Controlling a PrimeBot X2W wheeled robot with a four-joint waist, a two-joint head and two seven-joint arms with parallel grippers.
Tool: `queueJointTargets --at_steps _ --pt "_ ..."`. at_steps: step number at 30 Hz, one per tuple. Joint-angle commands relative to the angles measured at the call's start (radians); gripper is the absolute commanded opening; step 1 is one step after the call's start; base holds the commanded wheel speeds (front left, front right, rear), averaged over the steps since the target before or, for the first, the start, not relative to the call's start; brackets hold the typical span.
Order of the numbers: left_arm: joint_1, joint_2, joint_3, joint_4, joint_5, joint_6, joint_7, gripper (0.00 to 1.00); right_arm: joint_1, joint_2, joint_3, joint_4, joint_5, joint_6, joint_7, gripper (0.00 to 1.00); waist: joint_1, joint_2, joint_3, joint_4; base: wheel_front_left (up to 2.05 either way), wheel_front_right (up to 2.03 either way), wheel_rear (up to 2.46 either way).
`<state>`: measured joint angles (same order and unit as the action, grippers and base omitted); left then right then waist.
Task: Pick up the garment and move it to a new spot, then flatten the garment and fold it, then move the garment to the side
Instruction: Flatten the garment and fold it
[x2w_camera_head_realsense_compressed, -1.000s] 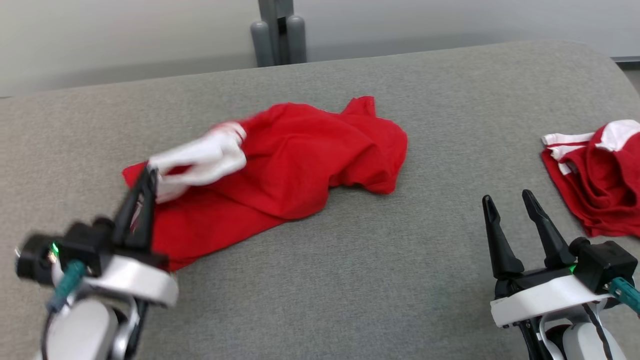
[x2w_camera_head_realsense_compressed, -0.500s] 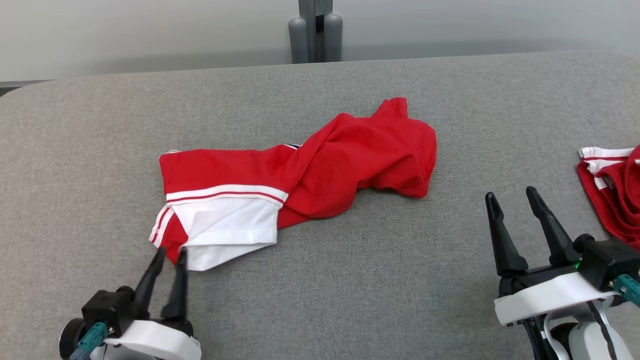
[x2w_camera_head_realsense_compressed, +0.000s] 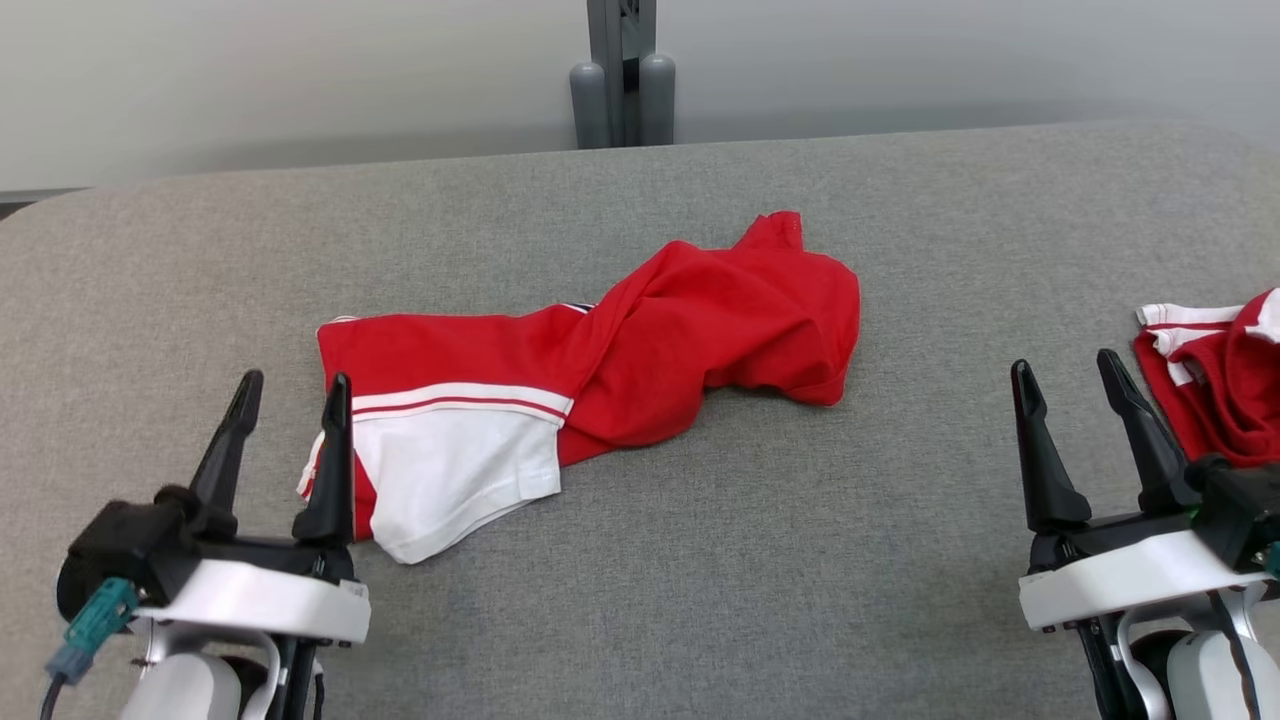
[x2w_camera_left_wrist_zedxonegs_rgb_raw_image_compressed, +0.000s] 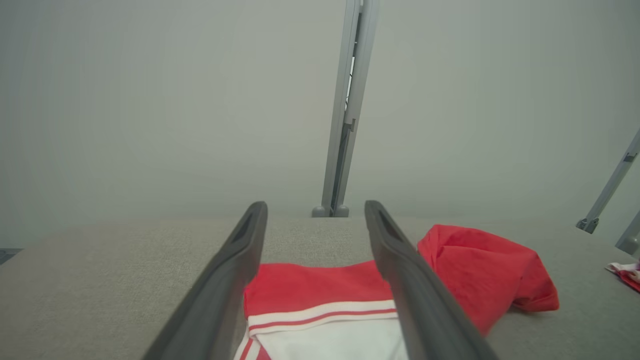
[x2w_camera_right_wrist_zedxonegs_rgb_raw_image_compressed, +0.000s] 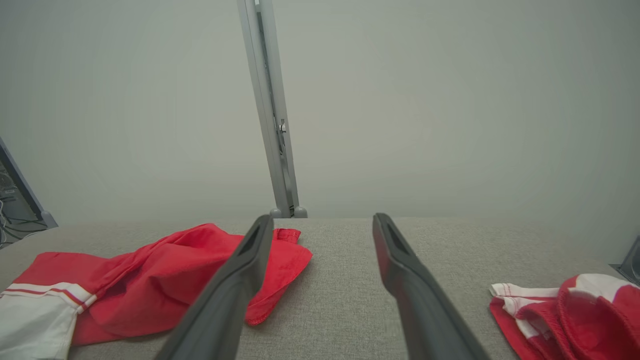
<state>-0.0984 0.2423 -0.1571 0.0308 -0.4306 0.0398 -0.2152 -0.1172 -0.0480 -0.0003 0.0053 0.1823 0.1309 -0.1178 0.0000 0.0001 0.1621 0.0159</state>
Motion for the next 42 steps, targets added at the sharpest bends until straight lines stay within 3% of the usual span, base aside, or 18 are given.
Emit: queueJointTargets --at_steps 1,6,13,27,34,42 --pt "-0.016 0.007 0.002 -0.014 0.002 0.007 0.013 1.00 -0.010 -0.006 -0.006 -0.001 -0.012 0.000 -0.006 1.00 0.0000 -0.0001 -0.005 -0.004 0.00 0.00 0.00" --pt "-0.013 0.033 0.008 -0.038 0.005 0.029 0.080 1.00 0.002 -0.006 -0.001 0.019 -0.020 0.000 -0.005 1.00 0.0000 -0.0001 -0.017 -0.018 0.00 0.00 0.00" --pt "0.032 0.034 0.016 -0.049 -0.002 0.058 0.094 1.00 0.012 -0.006 0.012 0.048 -0.010 0.000 -0.009 1.00 0.0000 -0.0001 -0.021 -0.027 0.00 0.00 0.00" --pt "0.011 0.035 -0.009 -0.073 0.009 0.061 0.099 1.00 -0.035 -0.017 -0.025 0.096 0.005 0.000 -0.004 1.00 0.0000 -0.0001 -0.008 0.018 0.00 0.00 0.00" --pt "-0.031 0.010 -0.050 -0.076 0.004 0.041 0.098 1.00 -0.209 -0.130 -0.021 0.297 0.113 0.000 0.063 1.00 0.0000 -0.0001 0.063 0.107 0.00 0.00 0.00" --pt "-0.110 -0.030 -0.113 -0.034 0.009 0.006 0.085 1.00 -0.426 -0.233 0.141 0.558 0.242 0.000 0.152 1.00 0.0000 -0.0001 0.150 0.197 0.00 0.00 0.00"
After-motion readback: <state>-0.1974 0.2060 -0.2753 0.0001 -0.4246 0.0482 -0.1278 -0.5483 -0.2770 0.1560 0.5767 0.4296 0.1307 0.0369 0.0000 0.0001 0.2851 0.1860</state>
